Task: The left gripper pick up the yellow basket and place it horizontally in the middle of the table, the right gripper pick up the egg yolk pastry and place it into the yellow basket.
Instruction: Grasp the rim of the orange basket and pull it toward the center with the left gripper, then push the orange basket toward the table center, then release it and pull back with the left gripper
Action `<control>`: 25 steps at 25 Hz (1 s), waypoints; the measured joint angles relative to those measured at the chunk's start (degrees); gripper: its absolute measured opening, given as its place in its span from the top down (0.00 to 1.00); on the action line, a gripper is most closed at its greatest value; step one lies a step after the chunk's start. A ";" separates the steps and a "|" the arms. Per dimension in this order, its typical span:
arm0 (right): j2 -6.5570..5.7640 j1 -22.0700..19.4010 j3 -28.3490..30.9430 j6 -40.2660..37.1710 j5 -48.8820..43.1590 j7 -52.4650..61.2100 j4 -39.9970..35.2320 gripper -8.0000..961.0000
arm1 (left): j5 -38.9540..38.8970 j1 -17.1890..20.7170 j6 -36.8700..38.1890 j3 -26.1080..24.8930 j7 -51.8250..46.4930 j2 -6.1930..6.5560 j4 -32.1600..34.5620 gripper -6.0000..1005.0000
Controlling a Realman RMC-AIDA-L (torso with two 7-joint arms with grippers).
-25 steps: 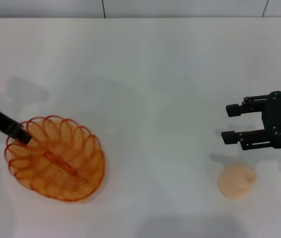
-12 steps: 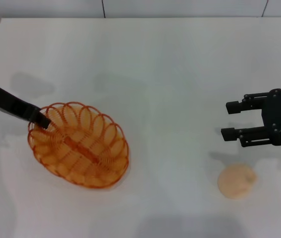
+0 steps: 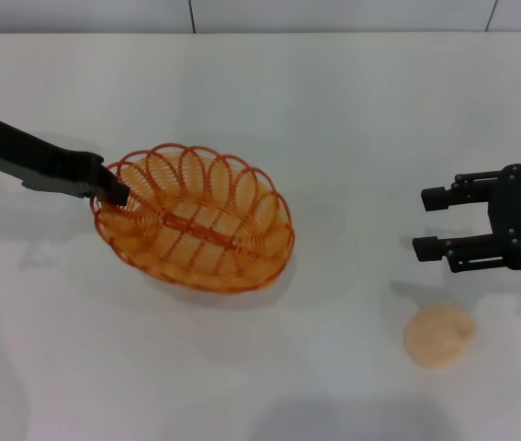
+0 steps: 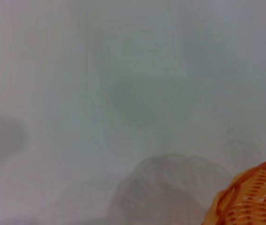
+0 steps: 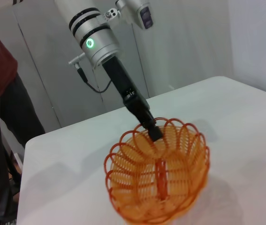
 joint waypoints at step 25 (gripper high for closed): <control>0.06 0.33 -0.34 -2.04 0.77 -0.07 -0.60 0.28 | 2.61 0.10 -6.82 -7.38 -10.27 0.74 -5.95 0.91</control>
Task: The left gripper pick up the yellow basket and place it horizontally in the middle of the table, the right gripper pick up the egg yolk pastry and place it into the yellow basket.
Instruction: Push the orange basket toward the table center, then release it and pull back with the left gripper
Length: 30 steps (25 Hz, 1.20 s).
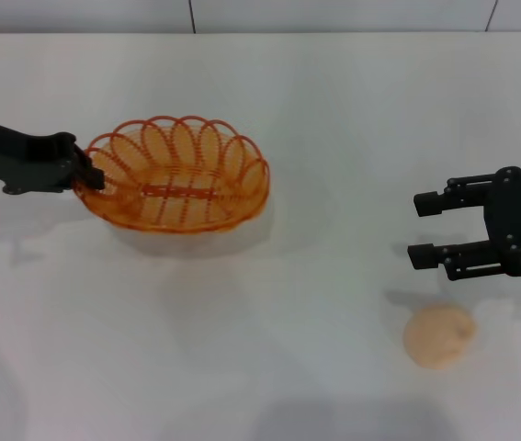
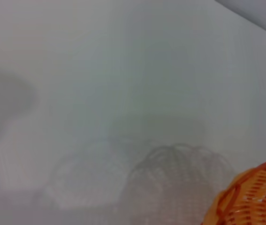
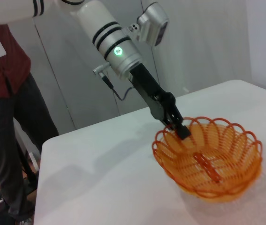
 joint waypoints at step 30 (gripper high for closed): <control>-0.27 -0.23 0.25 -2.10 1.22 0.07 -0.28 0.29 | -0.55 -6.29 -9.47 0.62 0.64 -3.09 -13.50 0.91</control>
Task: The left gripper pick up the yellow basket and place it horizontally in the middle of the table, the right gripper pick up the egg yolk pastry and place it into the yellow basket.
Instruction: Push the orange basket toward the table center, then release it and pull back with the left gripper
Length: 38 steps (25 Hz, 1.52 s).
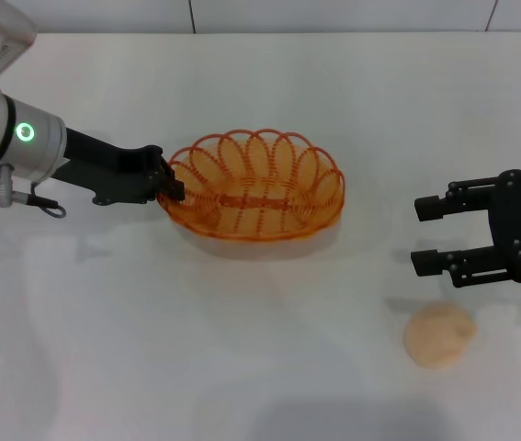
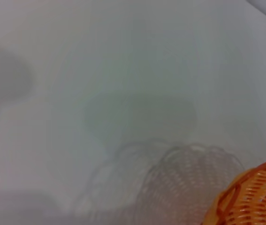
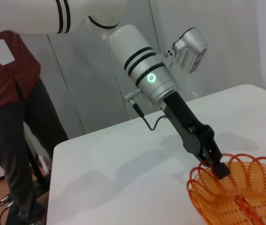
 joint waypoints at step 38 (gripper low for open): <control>0.18 0.09 0.00 -1.10 0.02 -0.44 0.10 0.30 | 2.94 -2.07 -1.84 0.50 -1.70 -0.88 -2.05 0.92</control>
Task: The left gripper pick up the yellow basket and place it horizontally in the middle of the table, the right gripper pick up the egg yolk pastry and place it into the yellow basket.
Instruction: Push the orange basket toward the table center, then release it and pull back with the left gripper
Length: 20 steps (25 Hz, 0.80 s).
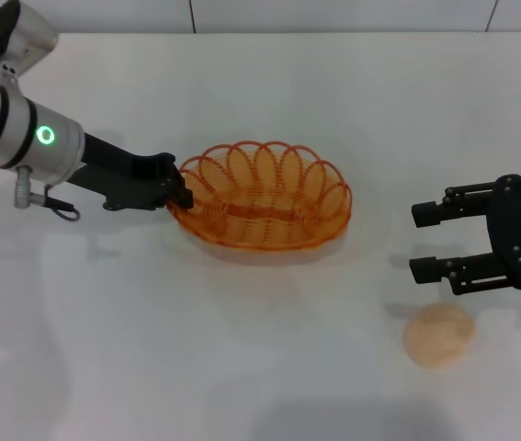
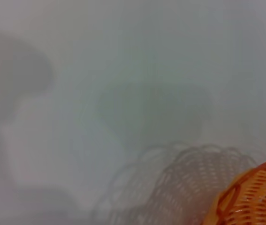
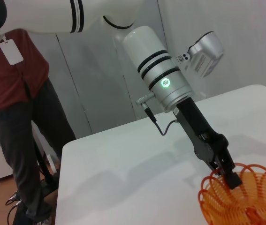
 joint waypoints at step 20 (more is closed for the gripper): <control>0.00 -0.46 -0.02 -0.07 0.00 0.00 -0.08 0.30 | -0.20 -0.24 -1.25 0.21 -0.04 -0.46 -1.81 0.92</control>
